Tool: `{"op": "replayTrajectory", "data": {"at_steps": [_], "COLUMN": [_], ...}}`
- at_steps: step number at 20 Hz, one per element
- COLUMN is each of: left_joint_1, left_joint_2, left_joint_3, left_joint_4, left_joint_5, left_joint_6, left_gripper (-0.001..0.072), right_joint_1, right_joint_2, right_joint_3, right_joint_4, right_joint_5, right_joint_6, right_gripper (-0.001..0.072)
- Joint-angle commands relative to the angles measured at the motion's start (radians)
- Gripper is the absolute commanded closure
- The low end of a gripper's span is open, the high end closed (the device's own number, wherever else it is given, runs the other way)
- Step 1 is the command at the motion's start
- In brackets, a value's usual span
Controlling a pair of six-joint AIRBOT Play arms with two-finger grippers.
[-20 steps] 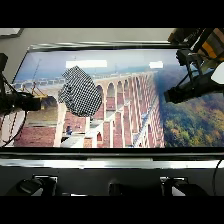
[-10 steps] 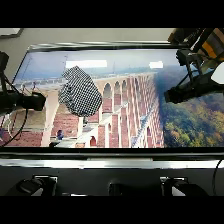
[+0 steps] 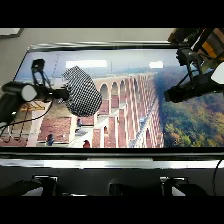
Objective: Fold the clothes and pants, and hang the long-sleeved shirts on hangers.
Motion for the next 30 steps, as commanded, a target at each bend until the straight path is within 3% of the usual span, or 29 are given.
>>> {"op": "replayTrajectory", "data": {"at_steps": [1,7,8,9,10,11,13,15,20,23,27,29,30], "left_joint_1": [0.008,0.008,0.008,0.008,0.009,0.011,0.008,-0.016,-0.250,-0.473,-0.698,-0.704,-0.682], "left_joint_2": [-0.226,-0.425,-0.431,-0.430,-0.426,-0.419,-0.389,-0.310,-0.069,-0.027,-0.137,-0.218,-0.238], "left_joint_3": [0.043,0.113,0.113,0.114,0.119,0.132,0.172,0.190,0.154,0.132,0.132,0.132,0.133], "left_joint_4": [-0.050,-0.163,-0.187,-0.207,-0.235,-0.254,-0.283,-0.284,-0.316,-0.376,-0.372,-0.384,-0.406], "left_joint_5": [0.161,0.221,0.217,0.211,0.187,0.150,0.065,0.000,-0.148,-0.114,0.095,0.156,0.166], "left_joint_6": [-0.007,-0.007,-0.007,-0.007,-0.007,-0.003,-0.003,-0.003,-0.011,-0.124,-0.299,-0.393,-0.392], "left_gripper": [-0.0006,-0.0001,0.0037,0.0221,0.0564,0.0676,0.0678,0.0679,0.0679,0.0679,0.0679,0.0673,0.0626], "right_joint_1": [0.001,0.001,0.001,0.001,0.001,0.001,0.001,0.001,0.001,0.001,0.001,0.001,0.001], "right_joint_2": [0.000,0.000,0.000,0.000,0.000,0.000,0.000,0.002,0.076,0.169,0.269,0.292,0.303], "right_joint_3": [0.000,0.000,0.000,0.000,0.000,0.000,0.000,0.000,0.000,0.000,-0.014,-0.056,-0.094], "right_joint_4": [0.002,0.002,0.002,0.002,0.002,0.002,0.003,0.003,-0.005,-0.063,-0.108,-0.109,-0.110], "right_joint_5": [-0.020,-0.043,-0.042,-0.043,-0.049,-0.053,-0.040,-0.012,0.129,0.226,0.286,0.284,0.280], "right_joint_6": [0.000,0.000,0.000,0.000,0.001,0.001,0.043,0.060,0.128,0.169,0.185,0.185,0.188], "right_gripper": [0.0677,0.0678,0.0678,0.0678,0.0678,0.0678,0.0660,0.0446,0.0430,0.0419,0.0416,0.0335,0.0288]}}
